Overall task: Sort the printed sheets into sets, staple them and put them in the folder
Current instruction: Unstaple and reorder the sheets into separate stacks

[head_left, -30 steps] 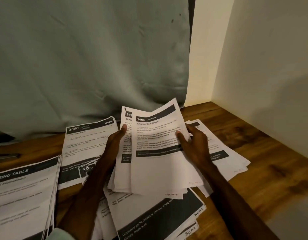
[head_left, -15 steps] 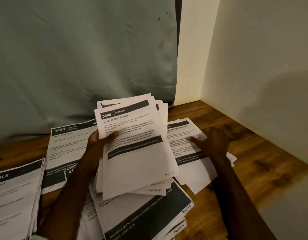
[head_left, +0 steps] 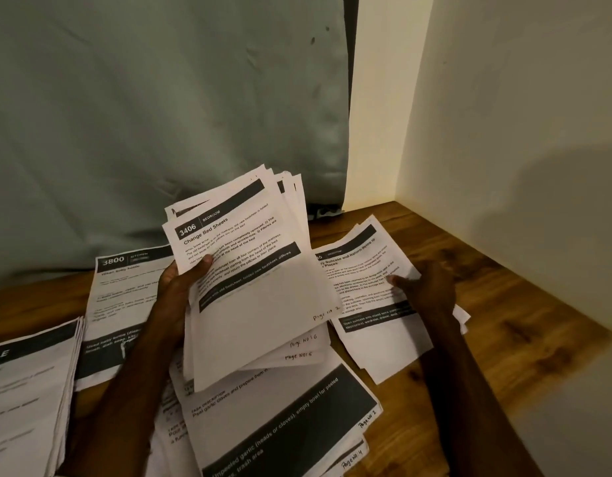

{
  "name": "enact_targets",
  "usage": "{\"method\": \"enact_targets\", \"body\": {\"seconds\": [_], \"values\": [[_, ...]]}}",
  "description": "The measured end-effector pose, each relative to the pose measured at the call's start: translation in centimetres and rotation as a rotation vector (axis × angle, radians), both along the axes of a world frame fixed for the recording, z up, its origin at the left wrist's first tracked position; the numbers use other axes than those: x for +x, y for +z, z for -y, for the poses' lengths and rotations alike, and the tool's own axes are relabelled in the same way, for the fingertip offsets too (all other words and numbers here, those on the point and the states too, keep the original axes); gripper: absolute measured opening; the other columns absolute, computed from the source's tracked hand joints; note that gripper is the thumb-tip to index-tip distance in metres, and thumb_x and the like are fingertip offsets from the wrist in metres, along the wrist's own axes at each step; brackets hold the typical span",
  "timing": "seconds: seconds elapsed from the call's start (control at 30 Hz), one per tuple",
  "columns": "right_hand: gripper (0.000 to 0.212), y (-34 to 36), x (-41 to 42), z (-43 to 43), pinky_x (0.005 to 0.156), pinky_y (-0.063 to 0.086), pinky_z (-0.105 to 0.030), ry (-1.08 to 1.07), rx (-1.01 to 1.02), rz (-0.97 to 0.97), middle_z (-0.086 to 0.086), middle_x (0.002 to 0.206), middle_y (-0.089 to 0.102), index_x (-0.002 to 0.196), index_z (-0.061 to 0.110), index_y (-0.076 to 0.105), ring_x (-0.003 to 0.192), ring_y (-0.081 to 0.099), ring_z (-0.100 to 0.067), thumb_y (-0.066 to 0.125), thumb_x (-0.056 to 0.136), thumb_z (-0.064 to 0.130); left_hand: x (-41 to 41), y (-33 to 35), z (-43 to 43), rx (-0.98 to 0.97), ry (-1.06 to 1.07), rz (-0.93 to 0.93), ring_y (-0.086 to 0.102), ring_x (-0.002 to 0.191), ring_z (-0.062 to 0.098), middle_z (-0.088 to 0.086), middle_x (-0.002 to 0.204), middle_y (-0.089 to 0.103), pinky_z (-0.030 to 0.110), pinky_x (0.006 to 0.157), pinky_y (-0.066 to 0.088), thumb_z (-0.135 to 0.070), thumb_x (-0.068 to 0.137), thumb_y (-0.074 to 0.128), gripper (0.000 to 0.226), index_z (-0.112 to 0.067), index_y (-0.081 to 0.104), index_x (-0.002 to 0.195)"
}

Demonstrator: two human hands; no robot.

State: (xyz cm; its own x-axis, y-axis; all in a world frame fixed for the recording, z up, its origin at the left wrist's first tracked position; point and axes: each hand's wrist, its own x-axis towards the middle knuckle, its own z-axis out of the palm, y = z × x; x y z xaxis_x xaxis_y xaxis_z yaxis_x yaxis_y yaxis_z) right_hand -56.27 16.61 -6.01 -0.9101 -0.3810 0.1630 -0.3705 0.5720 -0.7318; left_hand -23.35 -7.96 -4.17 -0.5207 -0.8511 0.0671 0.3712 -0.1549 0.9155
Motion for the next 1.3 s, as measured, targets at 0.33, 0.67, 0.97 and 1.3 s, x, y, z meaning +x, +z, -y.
{"method": "enact_targets", "body": {"seconds": [0.33,0.67,0.97,1.3], "values": [[0.033,1.1,0.5,-0.9,0.07,0.062,-0.048,0.073,-0.131,-0.336,-0.013,0.11,0.073,0.117,0.01,0.071,0.089,0.071,-0.033,0.055,0.103,0.034,-0.1,-0.2,-0.2,0.005,0.001,0.046,0.066,0.12,0.035,0.011,0.129,0.069,0.059,0.102,0.05,-0.019,0.091,0.072,0.047,-0.02,0.061,0.137],[0.04,3.7,1.8,-2.4,0.077,0.058,-0.023,-0.092,-0.714,-0.385,0.002,0.1,0.072,0.104,0.011,0.067,0.08,0.067,-0.006,0.042,0.108,0.041,-0.5,-0.5,-0.3,-0.135,0.004,0.146,0.069,0.114,0.032,0.01,0.125,0.072,0.052,0.096,0.055,-0.021,0.083,0.076,0.054,-0.014,0.061,0.135],[0.025,3.3,6.2,1.3,0.083,0.061,-0.047,0.257,-0.962,0.032,-0.009,0.11,0.075,0.114,0.002,0.067,0.102,0.073,-0.025,0.055,0.104,0.022,-1.1,-0.9,-0.8,-0.19,0.01,0.242,0.075,0.099,0.027,0.006,0.111,0.077,0.037,0.077,0.063,-0.017,0.09,0.074,0.036,-0.014,0.066,0.125],[0.037,2.2,11.0,4.9,0.084,0.06,-0.026,0.631,-0.284,-0.009,0.006,0.119,0.071,0.124,0.022,0.064,0.104,0.07,-0.012,0.053,0.1,0.048,-1.7,-0.1,-1.2,-0.157,0.035,0.312,0.076,0.087,0.019,0.004,0.102,0.077,0.035,0.068,0.062,-0.027,0.094,0.068,0.027,-0.018,0.067,0.119]]}}
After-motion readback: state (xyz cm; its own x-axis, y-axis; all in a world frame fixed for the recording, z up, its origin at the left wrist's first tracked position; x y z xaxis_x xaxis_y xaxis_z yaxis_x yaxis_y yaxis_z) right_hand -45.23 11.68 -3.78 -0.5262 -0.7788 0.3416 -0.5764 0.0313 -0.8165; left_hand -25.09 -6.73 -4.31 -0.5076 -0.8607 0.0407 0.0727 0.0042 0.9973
